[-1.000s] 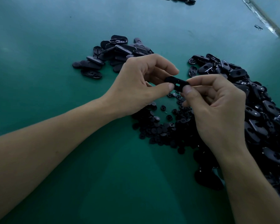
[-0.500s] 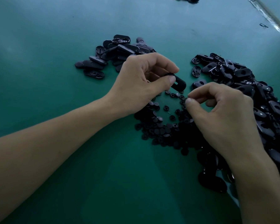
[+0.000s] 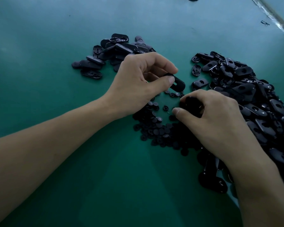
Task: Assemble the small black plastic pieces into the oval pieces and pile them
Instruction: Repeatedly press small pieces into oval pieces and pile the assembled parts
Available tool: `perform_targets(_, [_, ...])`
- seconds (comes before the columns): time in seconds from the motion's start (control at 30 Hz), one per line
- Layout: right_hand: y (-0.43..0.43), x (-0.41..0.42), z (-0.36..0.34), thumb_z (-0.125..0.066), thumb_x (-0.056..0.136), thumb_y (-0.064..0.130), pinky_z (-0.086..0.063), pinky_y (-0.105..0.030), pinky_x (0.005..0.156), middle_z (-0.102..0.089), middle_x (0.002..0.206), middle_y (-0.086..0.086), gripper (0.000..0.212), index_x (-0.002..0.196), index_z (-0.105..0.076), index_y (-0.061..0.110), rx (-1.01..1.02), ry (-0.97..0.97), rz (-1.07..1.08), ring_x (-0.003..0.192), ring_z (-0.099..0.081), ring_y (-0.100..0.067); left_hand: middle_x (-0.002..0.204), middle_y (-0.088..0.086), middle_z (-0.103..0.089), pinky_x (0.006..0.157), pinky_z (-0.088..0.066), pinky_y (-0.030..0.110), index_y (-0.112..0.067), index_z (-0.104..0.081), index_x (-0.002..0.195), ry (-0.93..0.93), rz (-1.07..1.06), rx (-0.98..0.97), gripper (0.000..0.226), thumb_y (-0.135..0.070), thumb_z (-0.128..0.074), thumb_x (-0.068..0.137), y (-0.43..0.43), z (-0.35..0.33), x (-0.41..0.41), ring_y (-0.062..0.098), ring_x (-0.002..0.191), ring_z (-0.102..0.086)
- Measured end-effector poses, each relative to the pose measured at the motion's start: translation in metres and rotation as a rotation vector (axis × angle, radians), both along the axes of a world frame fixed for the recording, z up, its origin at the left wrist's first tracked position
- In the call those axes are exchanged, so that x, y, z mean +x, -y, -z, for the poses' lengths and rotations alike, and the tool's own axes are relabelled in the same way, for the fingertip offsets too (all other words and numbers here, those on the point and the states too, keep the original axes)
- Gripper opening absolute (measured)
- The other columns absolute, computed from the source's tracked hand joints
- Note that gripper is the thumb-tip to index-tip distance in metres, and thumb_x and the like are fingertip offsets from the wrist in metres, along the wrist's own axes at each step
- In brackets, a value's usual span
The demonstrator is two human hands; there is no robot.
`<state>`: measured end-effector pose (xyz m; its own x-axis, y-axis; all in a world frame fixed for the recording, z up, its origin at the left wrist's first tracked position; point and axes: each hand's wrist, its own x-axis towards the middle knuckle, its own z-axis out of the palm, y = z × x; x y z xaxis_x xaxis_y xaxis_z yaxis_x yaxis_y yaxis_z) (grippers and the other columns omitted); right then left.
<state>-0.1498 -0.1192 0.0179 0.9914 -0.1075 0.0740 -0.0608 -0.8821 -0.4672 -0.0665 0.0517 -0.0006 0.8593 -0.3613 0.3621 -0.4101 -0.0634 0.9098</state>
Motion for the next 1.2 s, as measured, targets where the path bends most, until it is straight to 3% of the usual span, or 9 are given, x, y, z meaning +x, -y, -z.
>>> perform_targets(0.17, [-0.0003, 0.0020, 0.0037, -0.066, 0.090, 0.041, -0.046, -0.034, 0.075, -0.058, 0.089, 0.008, 0.012, 0.095, -0.069, 0.031, 0.014, 0.053, 0.005, 0.085, -0.055, -0.016, 0.080, -0.001, -0.069, 0.067, -0.052, 0.019, -0.016, -0.069, 0.093, -0.004, -0.004, -0.005, 0.017, -0.001, -0.072, 0.087, 0.0002, 0.0008, 0.0008, 0.010, 0.070, -0.069])
perform_targets(0.33, [-0.0026, 0.0027, 0.0067, -0.063, 0.092, 0.035, -0.048, -0.041, 0.080, -0.057, 0.092, 0.002, 0.015, 0.096, -0.068, 0.021, -0.011, 0.073, -0.013, 0.086, -0.054, -0.022, 0.080, 0.000, -0.069, 0.067, -0.054, 0.020, -0.015, -0.069, 0.093, -0.011, -0.007, -0.011, 0.015, -0.001, -0.072, 0.087, 0.0005, 0.0011, 0.0005, 0.011, 0.069, -0.069])
perform_targets(0.53, [-0.0009, 0.0044, 0.0069, -0.062, 0.095, 0.032, -0.039, -0.030, 0.069, -0.055, 0.091, 0.006, 0.013, 0.096, -0.065, 0.020, 0.006, 0.109, 0.013, 0.081, -0.052, -0.015, 0.079, -0.001, -0.069, 0.067, -0.053, 0.021, -0.015, -0.069, 0.092, -0.005, -0.006, -0.009, 0.016, -0.001, -0.072, 0.087, 0.0005, 0.0016, 0.0007, 0.012, 0.069, -0.070])
perform_targets(0.77, [-0.0005, 0.0040, 0.0072, -0.065, 0.095, 0.028, -0.043, -0.032, 0.088, -0.057, 0.108, 0.002, 0.020, 0.113, -0.069, 0.023, -0.035, 0.154, 0.049, 0.106, -0.055, -0.022, 0.079, -0.005, -0.069, 0.067, -0.054, 0.021, -0.019, -0.069, 0.091, 0.010, -0.009, -0.014, 0.016, -0.005, -0.072, 0.086, 0.0003, 0.0036, 0.0030, 0.008, 0.067, -0.069])
perform_targets(0.83, [-0.0006, 0.0039, 0.0063, -0.066, 0.093, 0.020, -0.033, -0.023, 0.088, -0.053, 0.110, 0.003, 0.022, 0.115, -0.069, 0.026, -0.072, 0.173, 0.038, 0.110, -0.051, -0.022, 0.079, -0.006, -0.069, 0.068, -0.054, 0.021, -0.020, -0.069, 0.091, 0.013, -0.009, -0.012, 0.017, -0.005, -0.072, 0.086, 0.0005, 0.0041, 0.0032, 0.007, 0.067, -0.069])
perform_targets(0.93, [-0.0011, 0.0030, 0.0058, -0.066, 0.090, 0.008, -0.026, -0.005, 0.082, -0.051, 0.106, 0.003, 0.020, 0.099, -0.072, 0.024, -0.042, 0.197, 0.013, 0.108, -0.045, -0.016, 0.079, -0.006, -0.068, 0.069, -0.056, 0.023, -0.020, -0.069, 0.091, 0.021, -0.015, -0.012, 0.017, -0.004, -0.072, 0.086, 0.0005, 0.0047, 0.0035, 0.005, 0.067, -0.067])
perform_targets(1.0, [-0.0025, 0.0020, 0.0057, -0.069, 0.088, 0.011, -0.026, -0.002, 0.086, -0.054, 0.105, 0.002, 0.015, 0.093, -0.075, 0.023, -0.021, 0.195, -0.005, 0.108, -0.045, -0.016, 0.079, -0.005, -0.069, 0.068, -0.056, 0.024, -0.020, -0.069, 0.091, 0.016, -0.011, -0.015, 0.016, -0.004, -0.072, 0.086, 0.0008, 0.0047, 0.0031, 0.007, 0.066, -0.068])
perform_targets(1.1, [-0.0035, 0.0019, 0.0062, -0.074, 0.084, 0.032, -0.027, -0.018, 0.088, -0.055, 0.106, 0.002, 0.015, 0.097, -0.076, 0.025, -0.045, 0.131, -0.017, 0.111, -0.044, -0.018, 0.078, -0.003, -0.070, 0.067, -0.054, 0.022, -0.017, -0.070, 0.092, 0.007, -0.007, -0.012, 0.015, -0.003, -0.072, 0.086, 0.0013, 0.0041, 0.0023, 0.009, 0.066, -0.069])
perform_targets(1.2, [-0.0033, 0.0026, 0.0062, -0.074, 0.083, 0.039, -0.024, -0.020, 0.088, -0.054, 0.107, 0.004, 0.017, 0.095, -0.076, 0.028, -0.049, 0.092, -0.011, 0.113, -0.042, -0.017, 0.078, -0.001, -0.070, 0.066, -0.053, 0.021, -0.017, -0.070, 0.092, -0.005, -0.007, -0.017, 0.016, -0.003, -0.072, 0.086, 0.0009, 0.0034, 0.0019, 0.010, 0.065, -0.069])
